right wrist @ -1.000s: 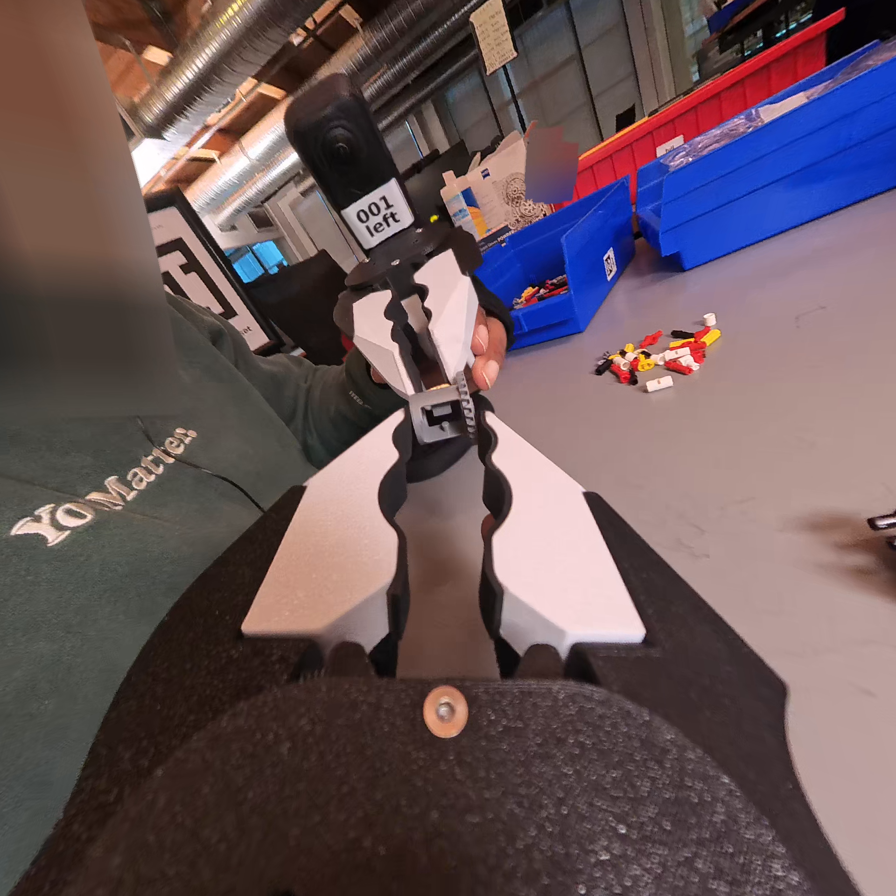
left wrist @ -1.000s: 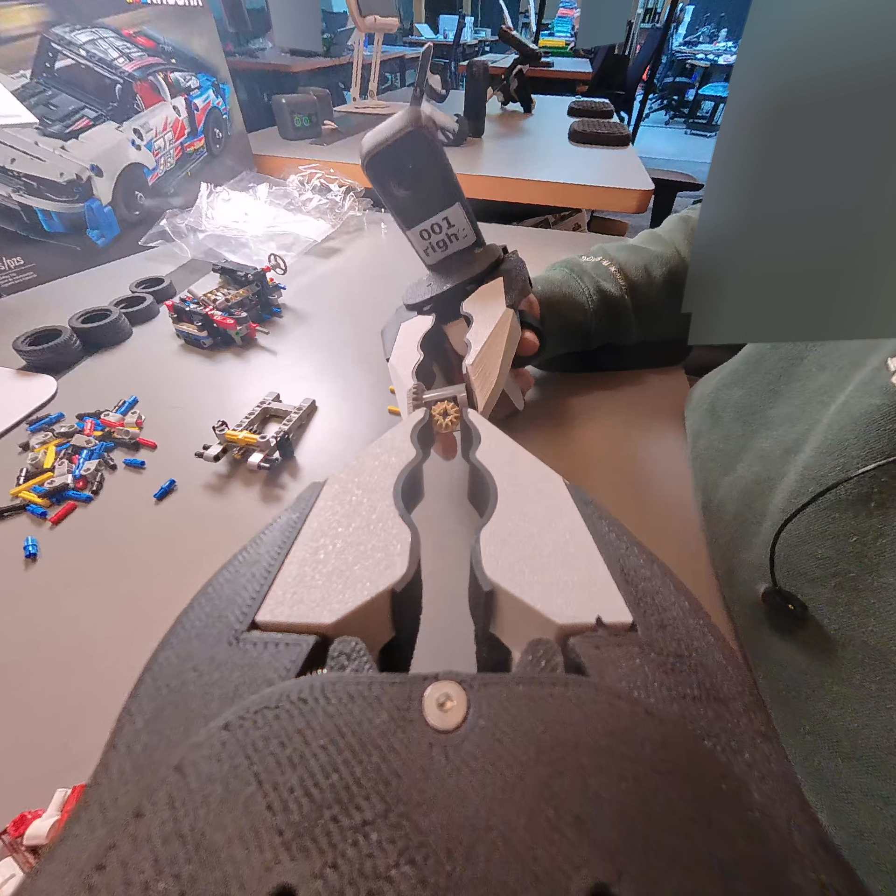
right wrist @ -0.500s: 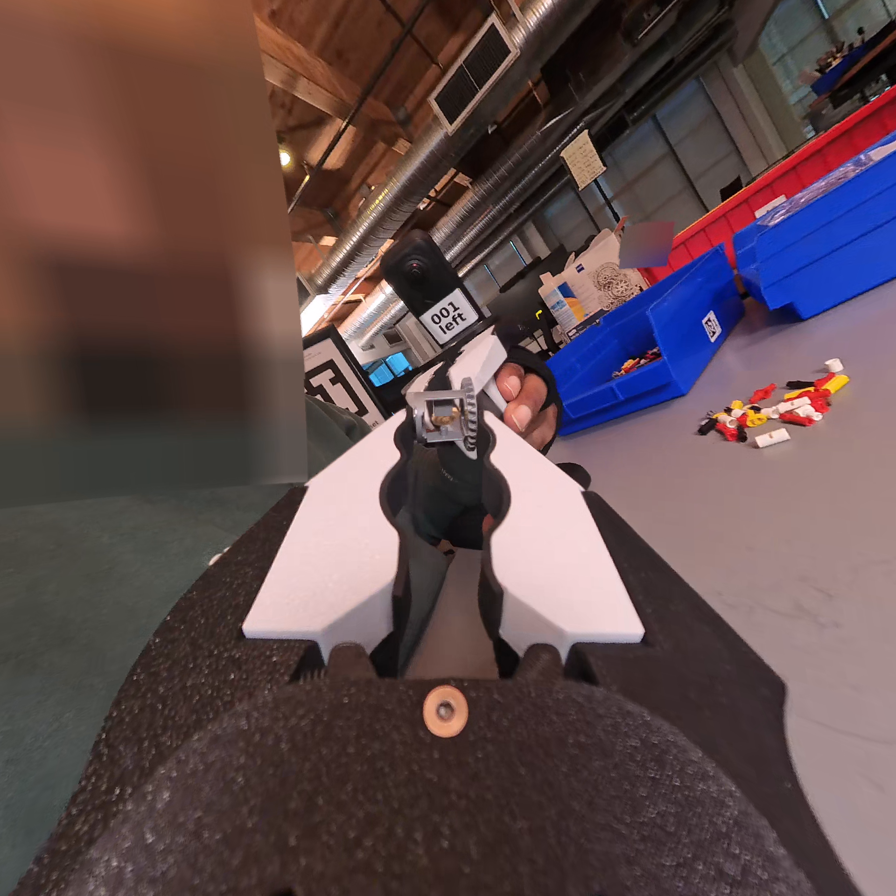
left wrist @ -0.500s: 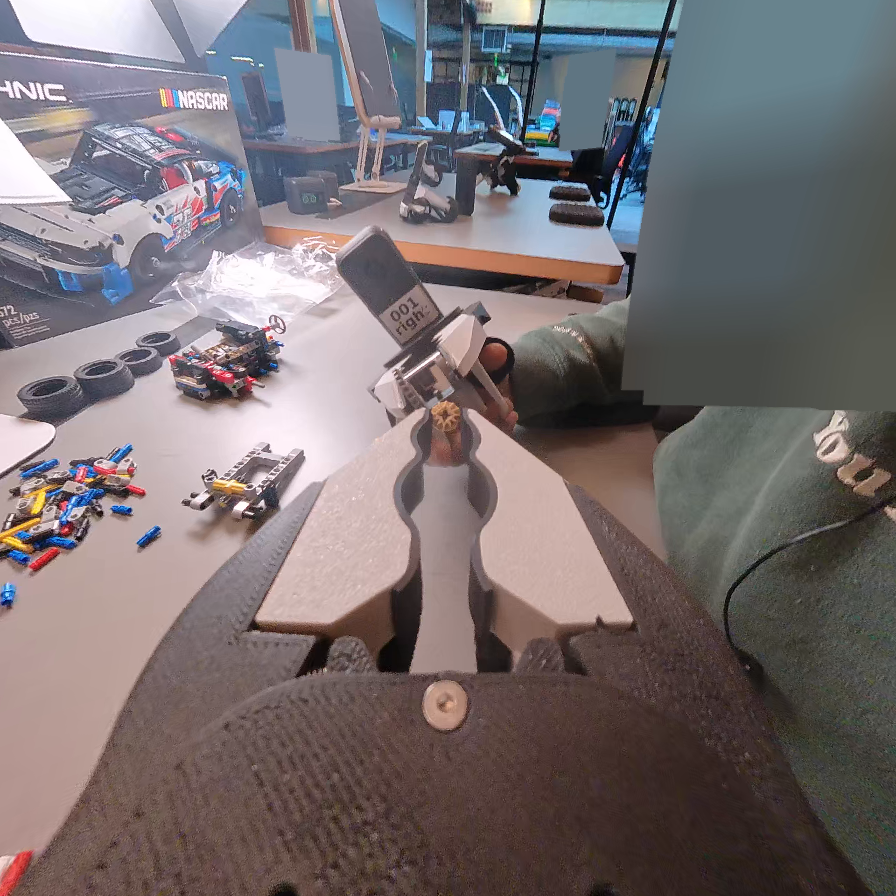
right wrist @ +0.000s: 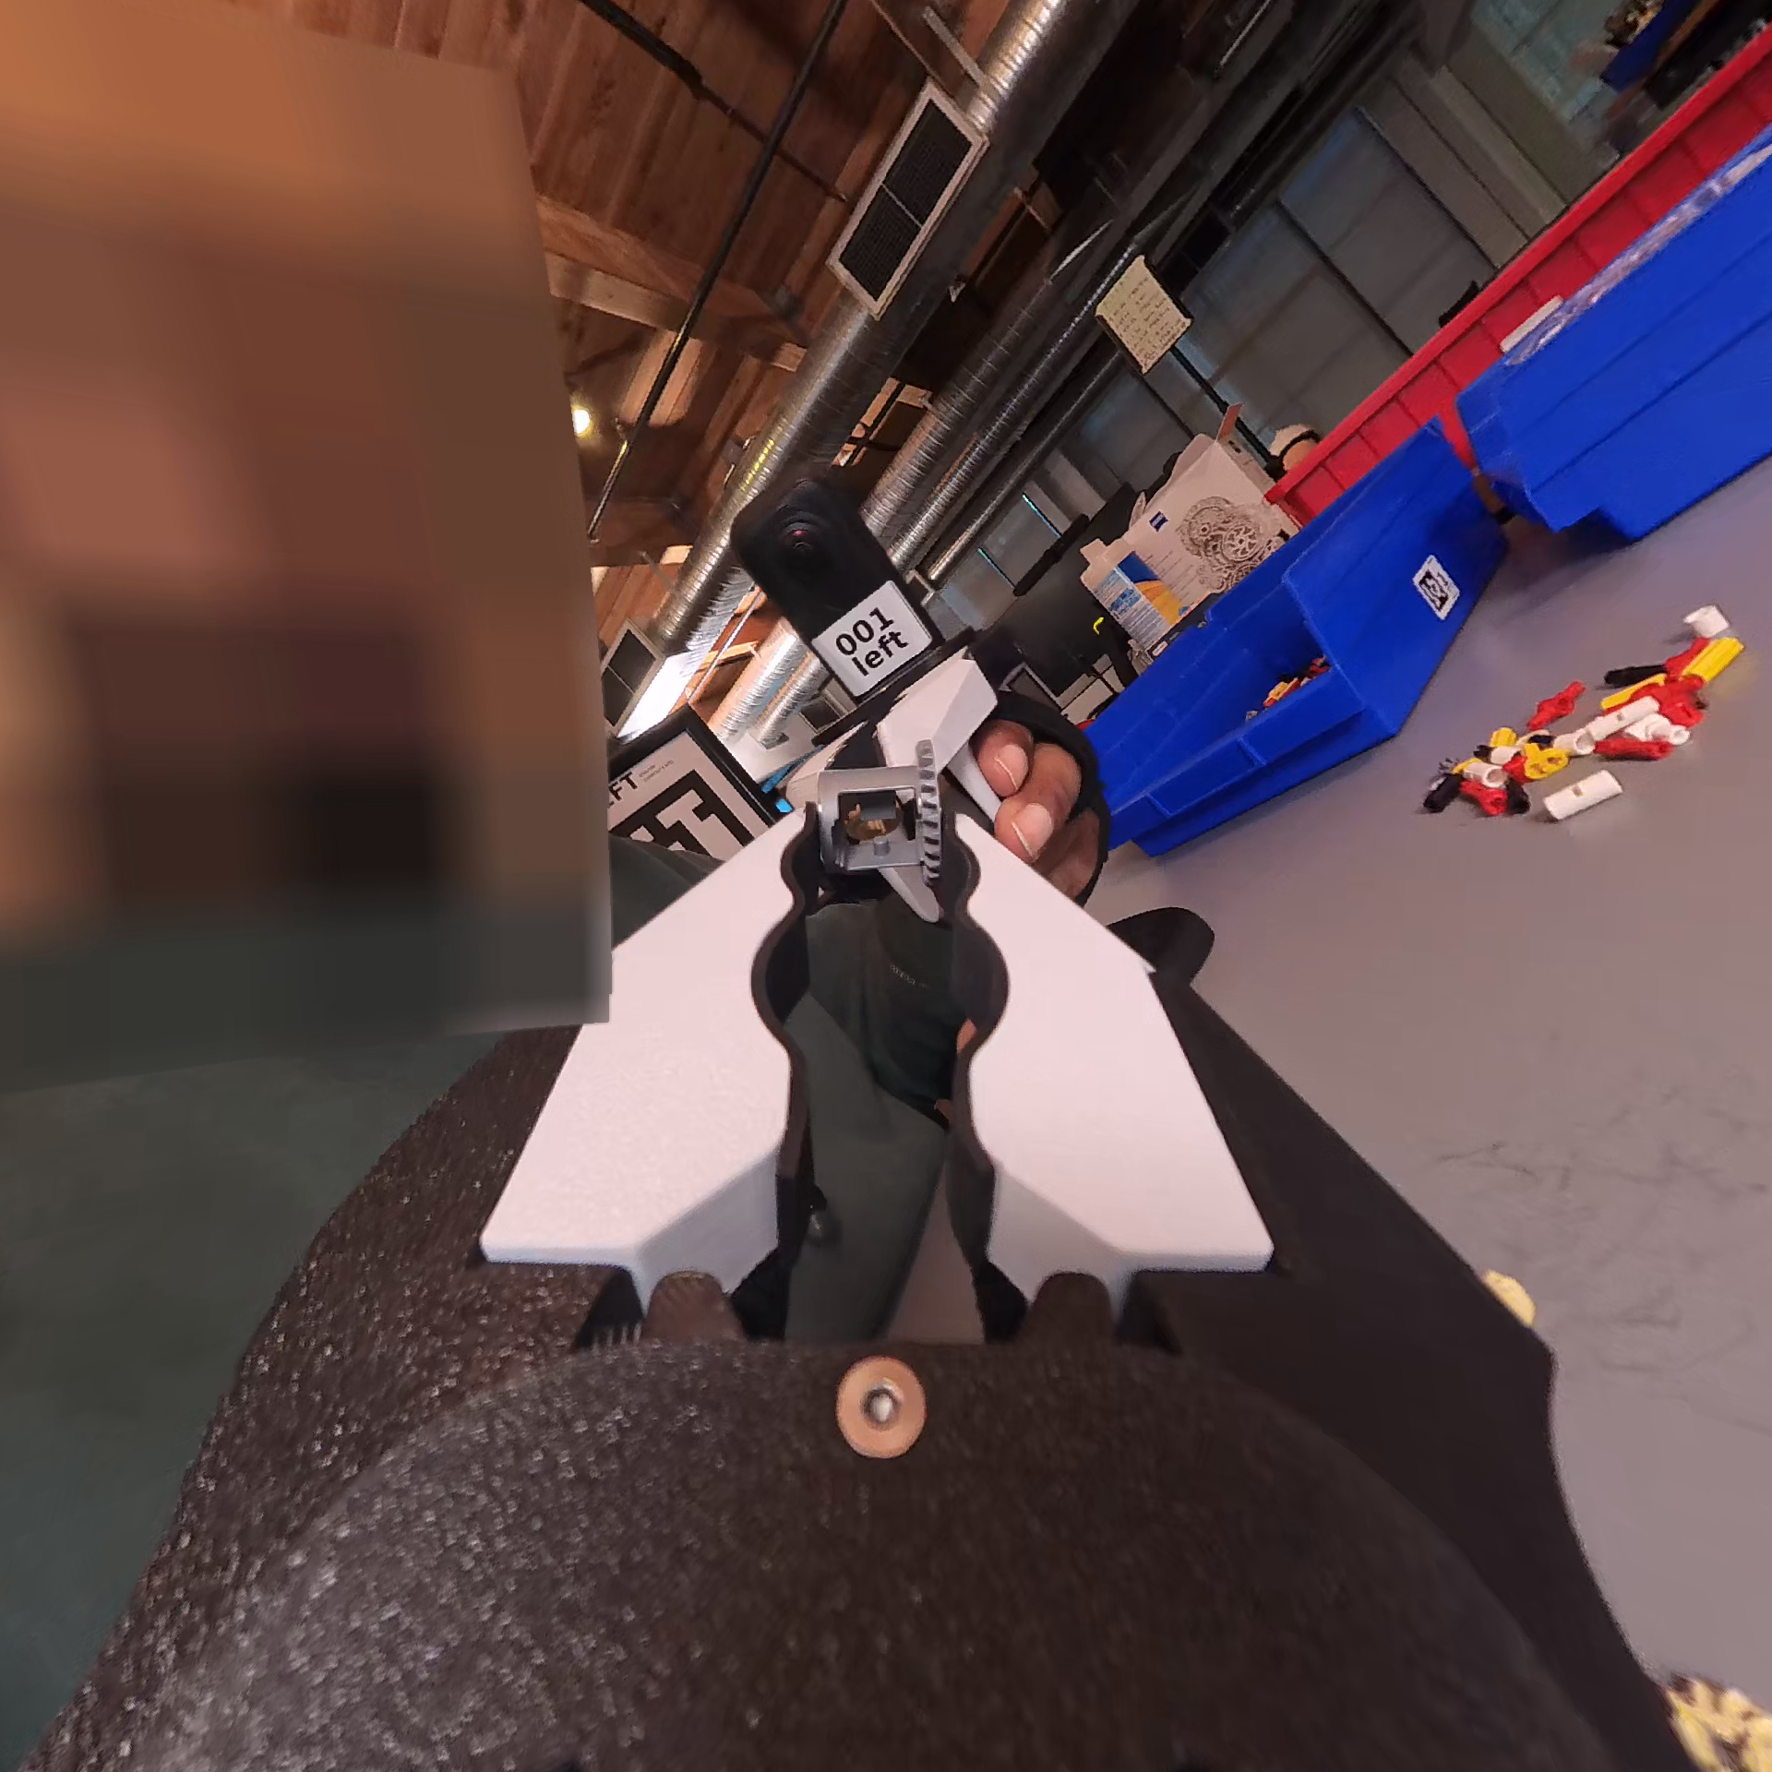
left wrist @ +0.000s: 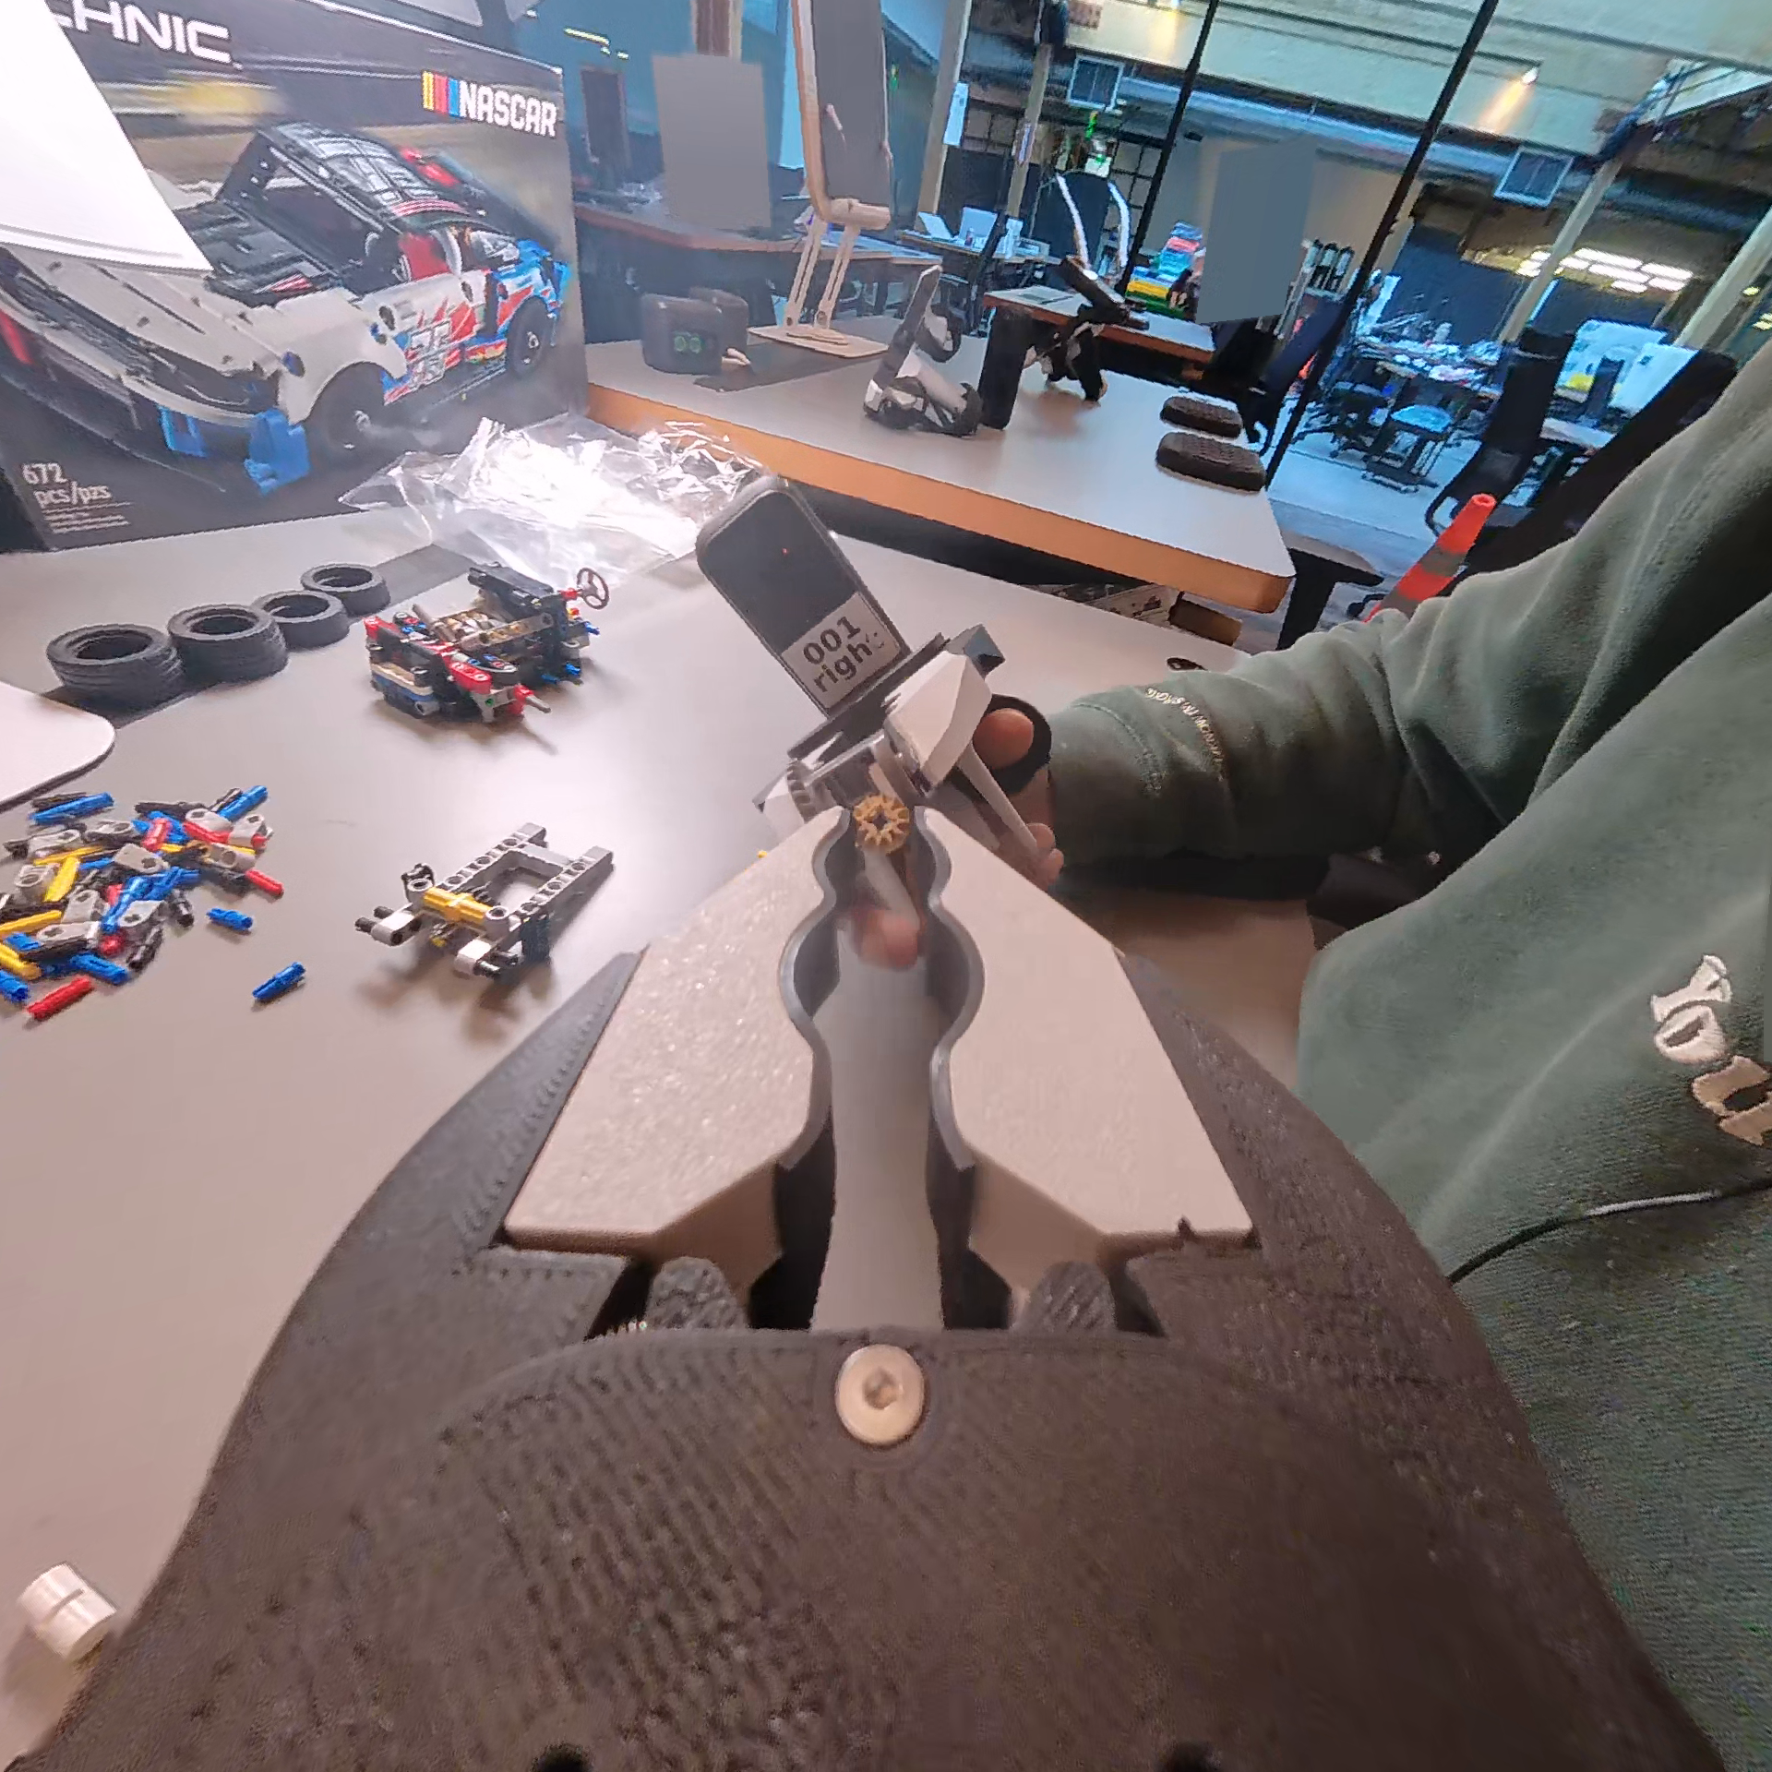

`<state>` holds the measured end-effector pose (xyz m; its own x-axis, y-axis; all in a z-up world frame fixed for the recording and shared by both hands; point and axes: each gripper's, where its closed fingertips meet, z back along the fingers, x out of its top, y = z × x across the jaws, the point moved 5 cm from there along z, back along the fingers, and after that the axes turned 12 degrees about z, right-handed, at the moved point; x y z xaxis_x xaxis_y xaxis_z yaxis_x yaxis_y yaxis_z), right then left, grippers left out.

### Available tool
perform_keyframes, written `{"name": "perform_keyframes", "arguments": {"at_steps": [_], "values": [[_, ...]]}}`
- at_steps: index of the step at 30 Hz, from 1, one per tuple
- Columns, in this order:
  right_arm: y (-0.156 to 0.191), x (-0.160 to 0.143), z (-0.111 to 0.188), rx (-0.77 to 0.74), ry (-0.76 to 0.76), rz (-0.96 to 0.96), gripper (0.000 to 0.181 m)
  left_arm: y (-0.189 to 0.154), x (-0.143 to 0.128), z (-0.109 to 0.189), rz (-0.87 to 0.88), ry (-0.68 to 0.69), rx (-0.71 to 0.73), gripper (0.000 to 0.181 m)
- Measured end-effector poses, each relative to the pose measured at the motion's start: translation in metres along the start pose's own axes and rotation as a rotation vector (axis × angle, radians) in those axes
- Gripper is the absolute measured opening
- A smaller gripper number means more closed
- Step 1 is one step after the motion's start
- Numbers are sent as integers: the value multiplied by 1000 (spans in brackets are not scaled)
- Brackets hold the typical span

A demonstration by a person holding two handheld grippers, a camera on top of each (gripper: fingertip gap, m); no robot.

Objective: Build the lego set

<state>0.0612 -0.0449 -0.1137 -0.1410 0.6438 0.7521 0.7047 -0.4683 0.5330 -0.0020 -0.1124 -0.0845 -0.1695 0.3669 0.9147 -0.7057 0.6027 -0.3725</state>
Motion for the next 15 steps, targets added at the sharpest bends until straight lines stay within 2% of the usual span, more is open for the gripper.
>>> {"name": "perform_keyframes", "arguments": {"at_steps": [8, 15], "values": [[-11, -6, -1, -35, 18, -124, 24, 10, -7, 1, -21, 39, 59, 9], [-22, -14, 3, -87, 80, -204, 24, 17, -16, 0, -106, 102, 133, 9]]}}
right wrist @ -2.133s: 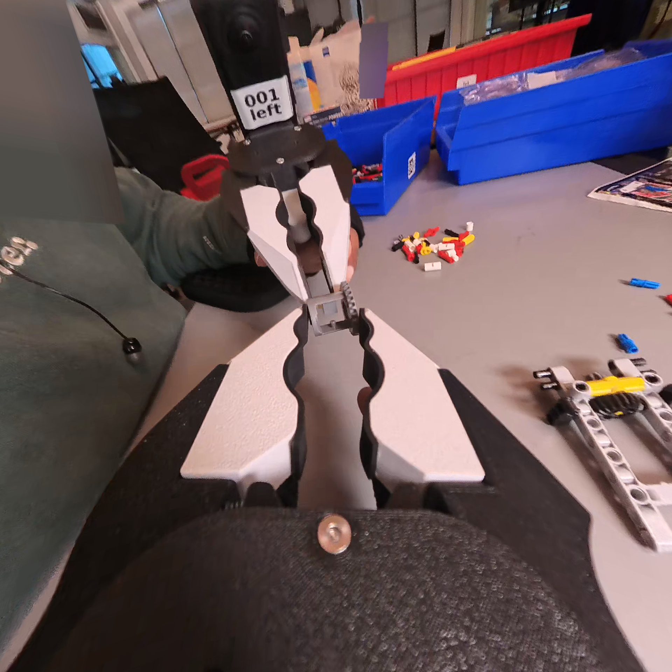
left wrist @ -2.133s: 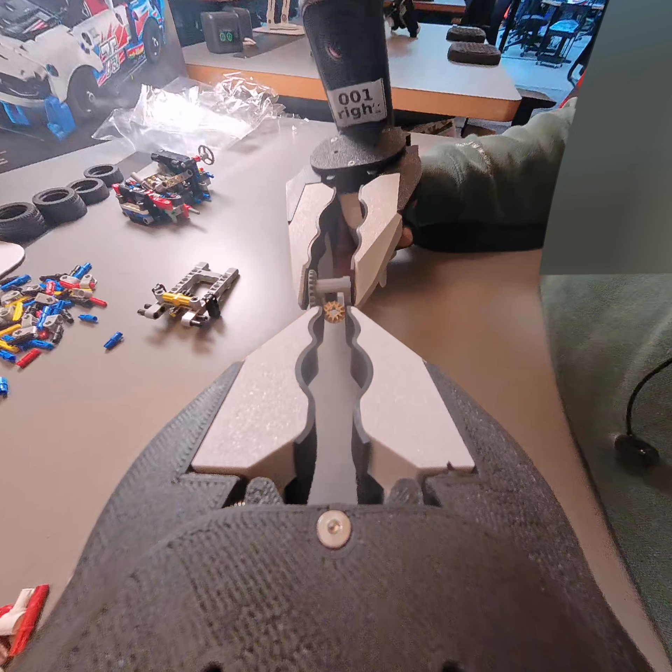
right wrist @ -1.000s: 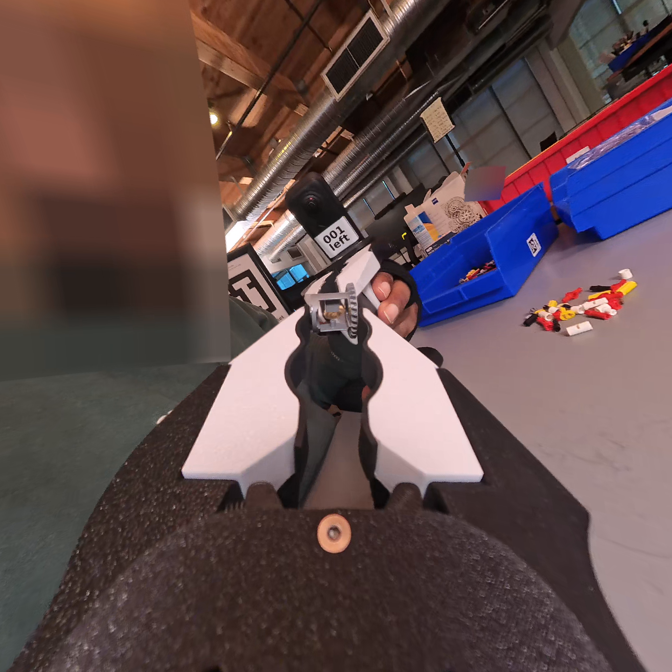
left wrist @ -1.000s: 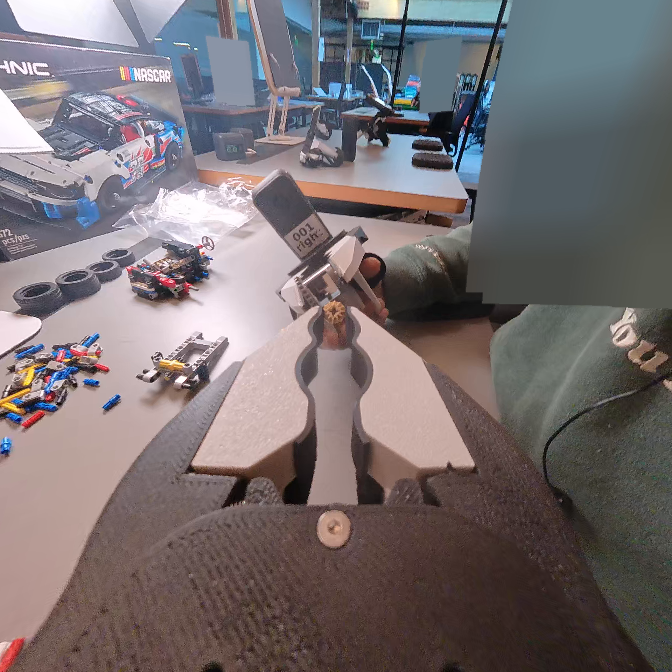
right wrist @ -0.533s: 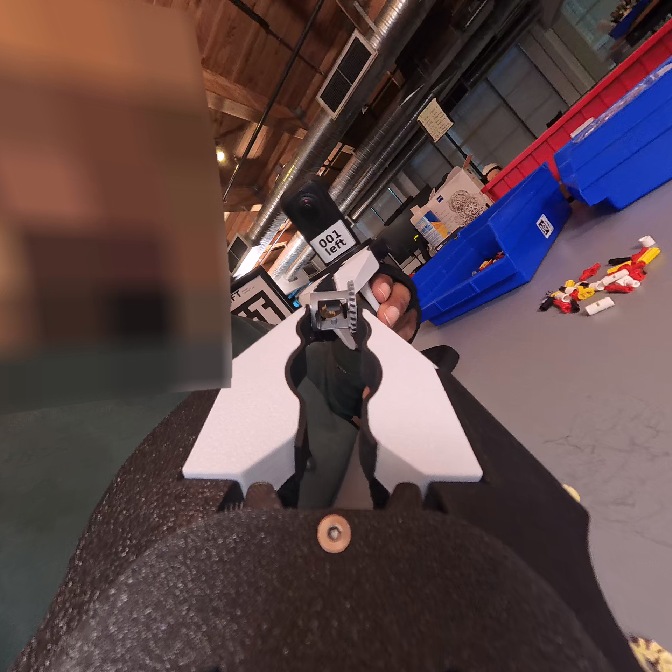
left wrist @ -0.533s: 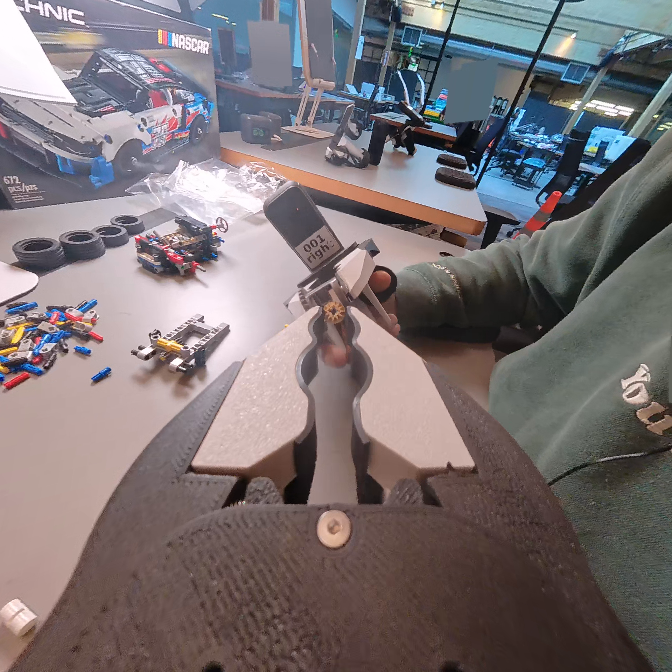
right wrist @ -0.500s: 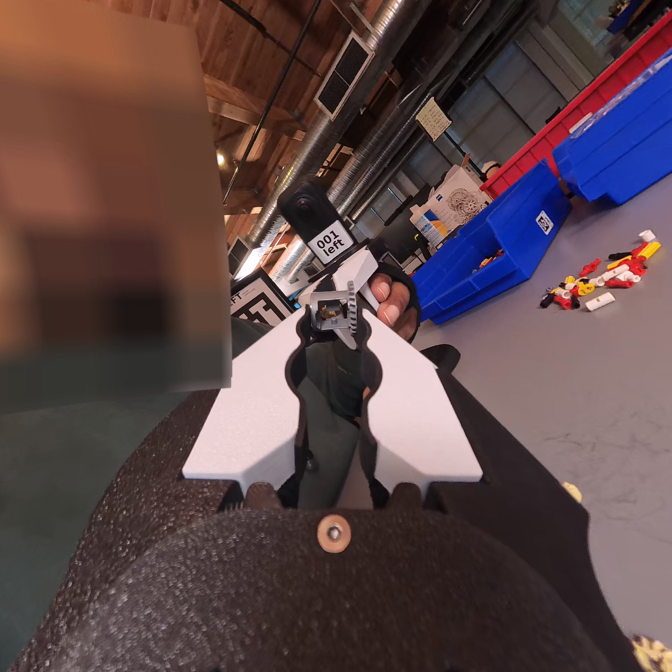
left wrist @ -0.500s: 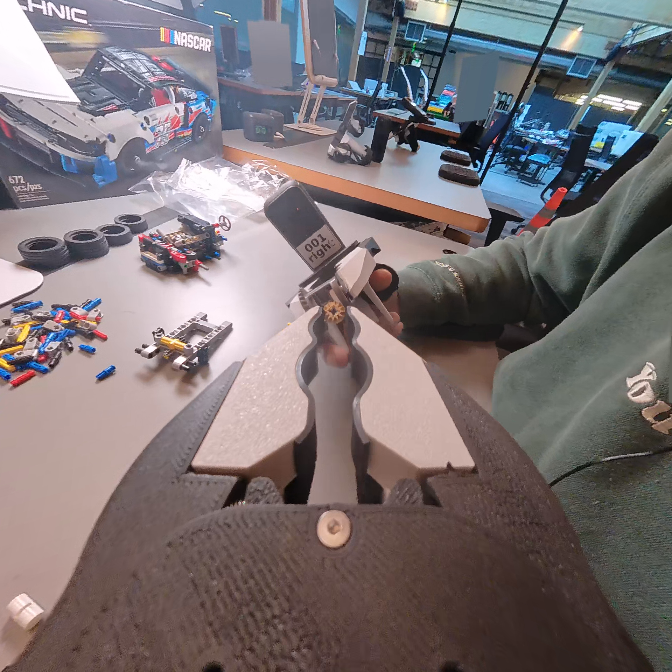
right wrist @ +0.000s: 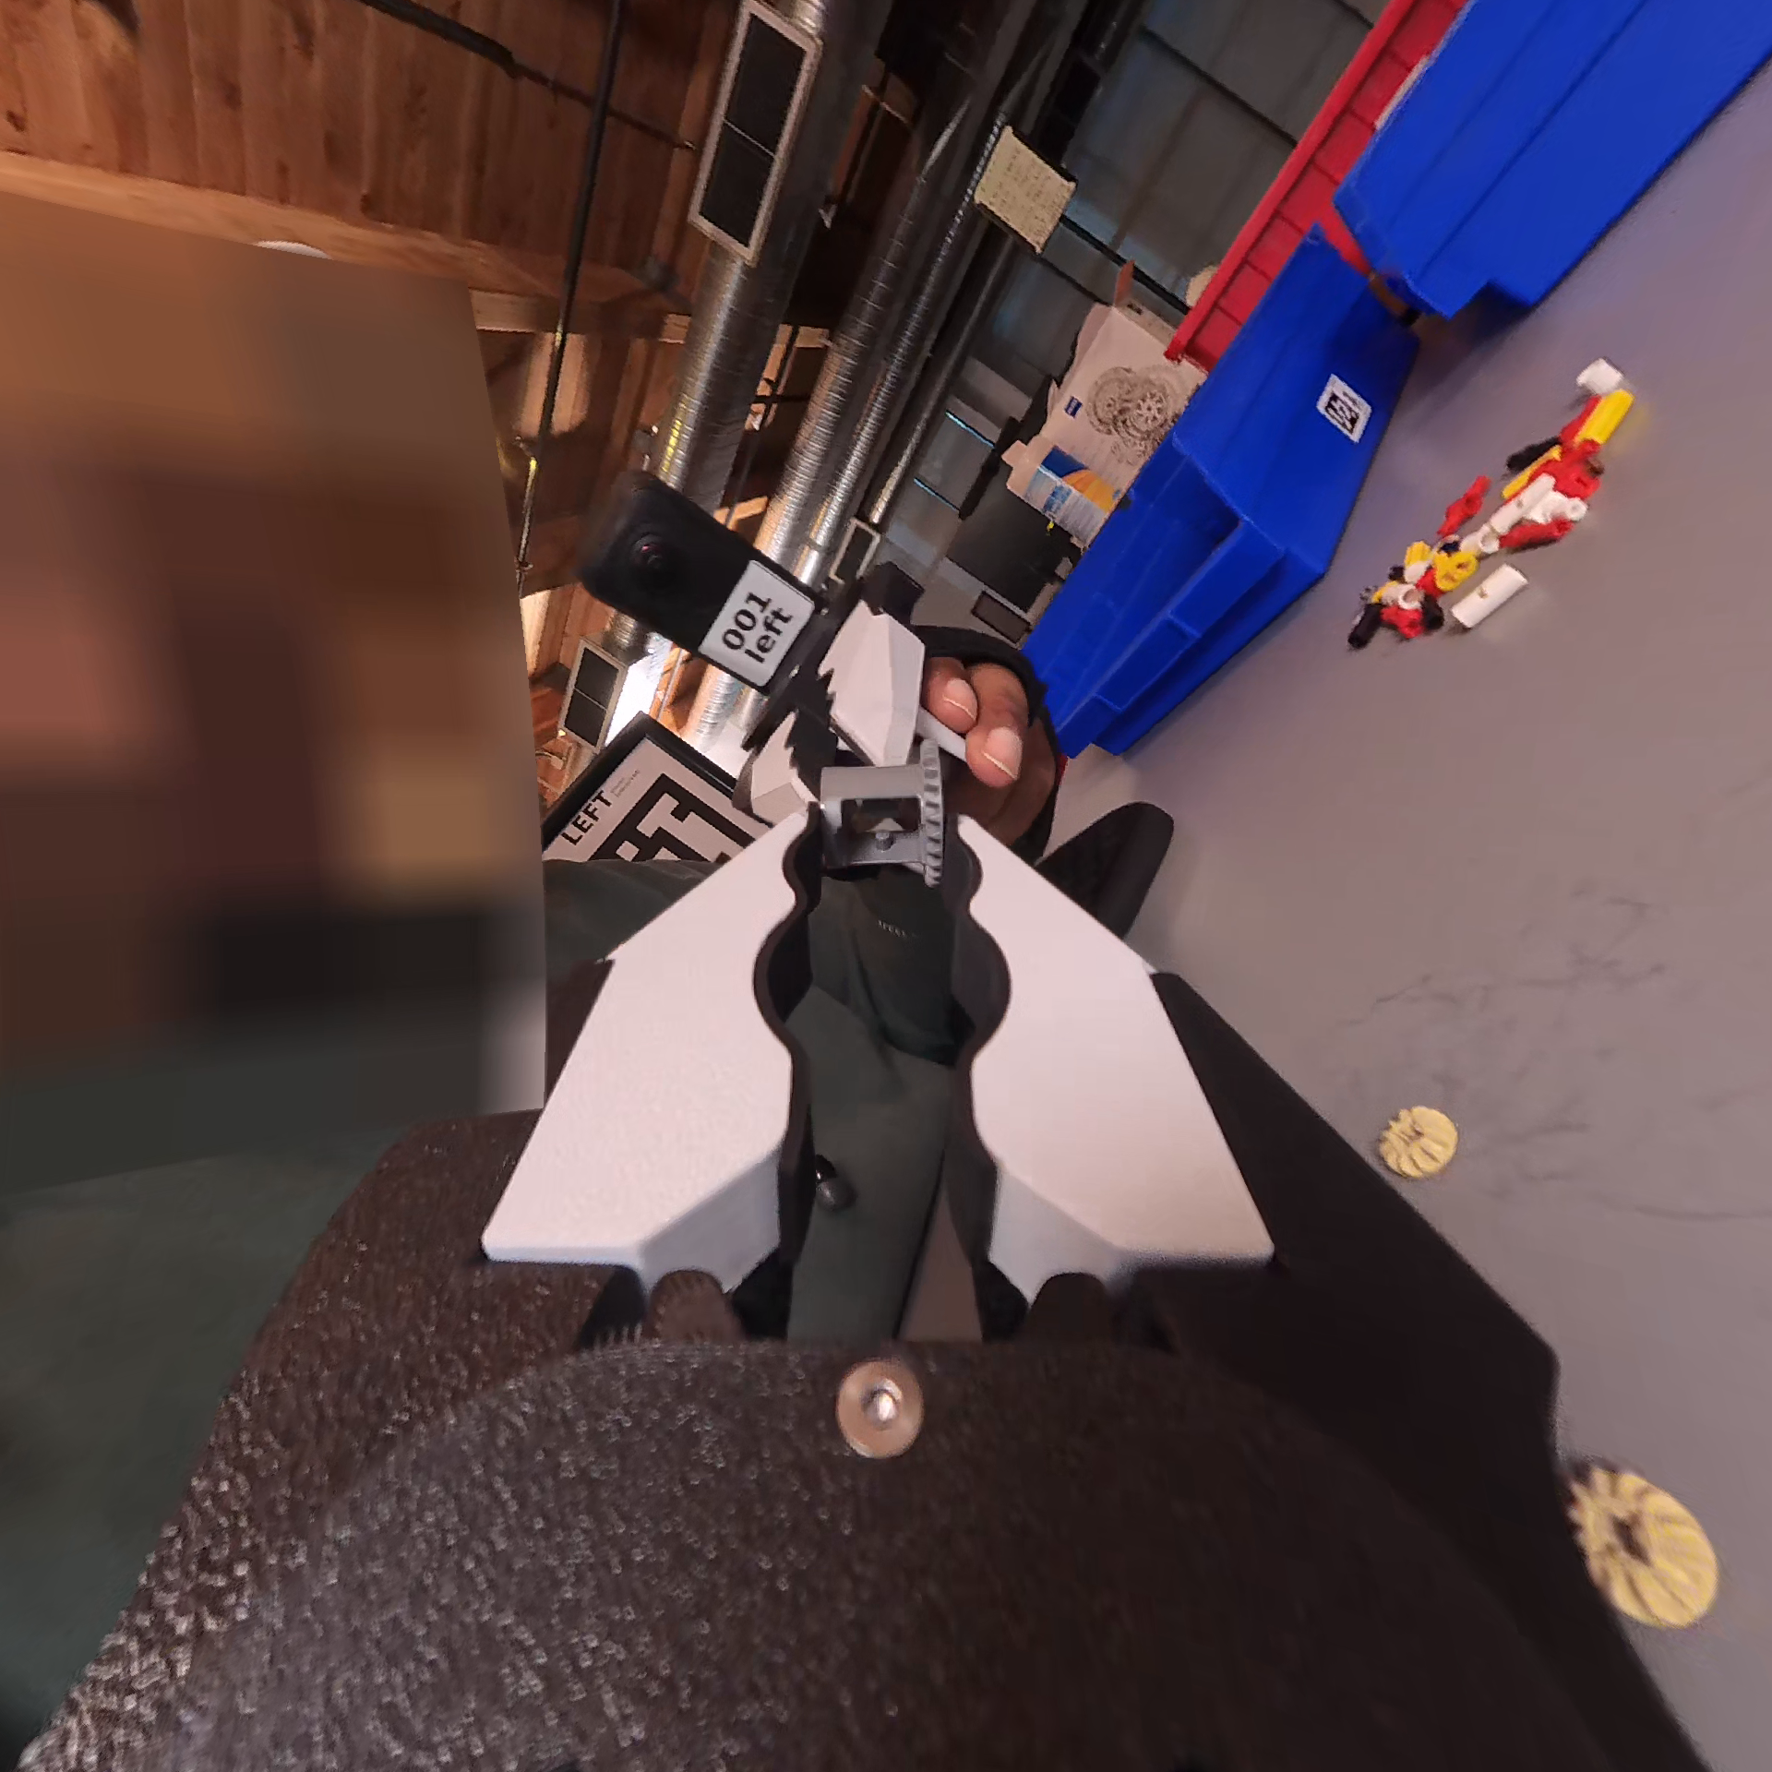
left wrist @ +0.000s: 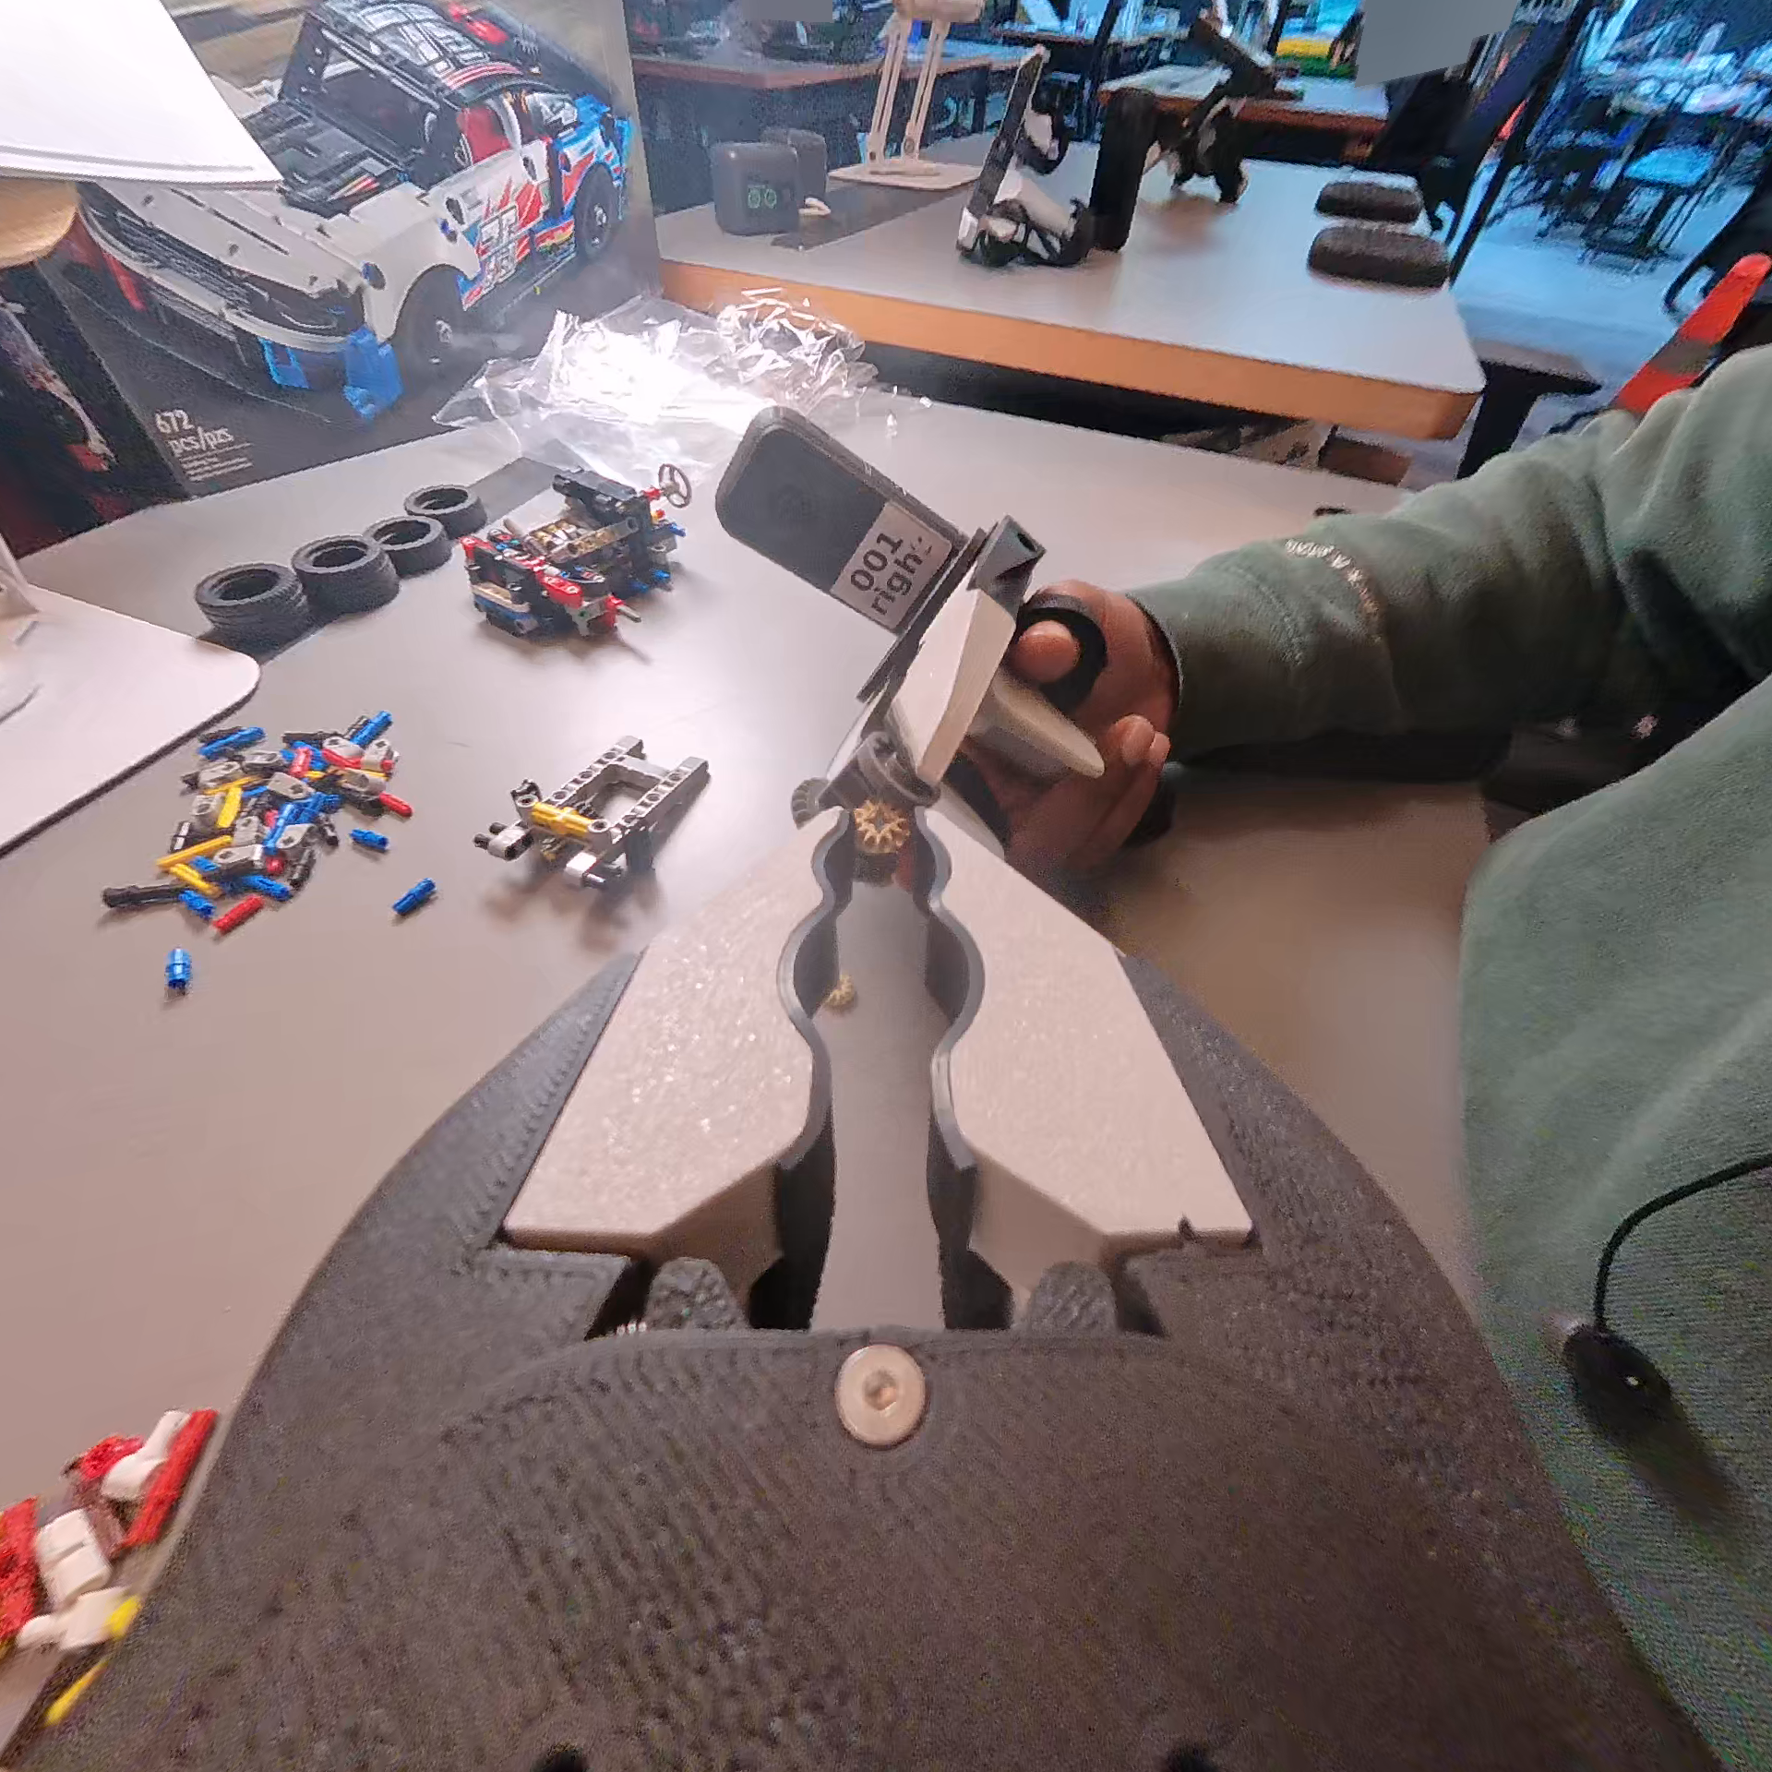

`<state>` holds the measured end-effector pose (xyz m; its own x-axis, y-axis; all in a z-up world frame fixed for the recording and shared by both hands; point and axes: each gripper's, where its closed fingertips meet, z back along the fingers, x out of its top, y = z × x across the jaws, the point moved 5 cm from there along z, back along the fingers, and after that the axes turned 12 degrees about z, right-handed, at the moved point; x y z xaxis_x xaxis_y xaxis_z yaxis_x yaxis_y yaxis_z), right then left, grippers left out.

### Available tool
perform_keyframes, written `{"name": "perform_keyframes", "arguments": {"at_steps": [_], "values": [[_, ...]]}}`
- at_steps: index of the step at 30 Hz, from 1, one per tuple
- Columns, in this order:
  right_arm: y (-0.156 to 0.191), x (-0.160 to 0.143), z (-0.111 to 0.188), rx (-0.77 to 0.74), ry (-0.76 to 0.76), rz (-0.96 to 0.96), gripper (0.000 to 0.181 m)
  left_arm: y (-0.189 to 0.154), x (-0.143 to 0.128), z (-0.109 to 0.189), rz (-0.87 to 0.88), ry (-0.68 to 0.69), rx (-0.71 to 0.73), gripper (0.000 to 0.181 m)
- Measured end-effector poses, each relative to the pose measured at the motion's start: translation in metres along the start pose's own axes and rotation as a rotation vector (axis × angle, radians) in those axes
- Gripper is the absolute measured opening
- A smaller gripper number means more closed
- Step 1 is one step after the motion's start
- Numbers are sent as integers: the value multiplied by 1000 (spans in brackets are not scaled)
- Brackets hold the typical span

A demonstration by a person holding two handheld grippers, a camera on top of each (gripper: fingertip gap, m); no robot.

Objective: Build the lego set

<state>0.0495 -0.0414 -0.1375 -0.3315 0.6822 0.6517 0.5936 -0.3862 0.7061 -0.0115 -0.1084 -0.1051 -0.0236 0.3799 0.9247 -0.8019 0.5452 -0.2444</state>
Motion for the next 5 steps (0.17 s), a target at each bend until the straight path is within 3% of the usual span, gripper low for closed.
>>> {"name": "perform_keyframes", "arguments": {"at_steps": [5], "values": [[-6, -6, 3, -27, 64, -26, 23, 0, -8, -3, -92, 57, 37, 9]]}}
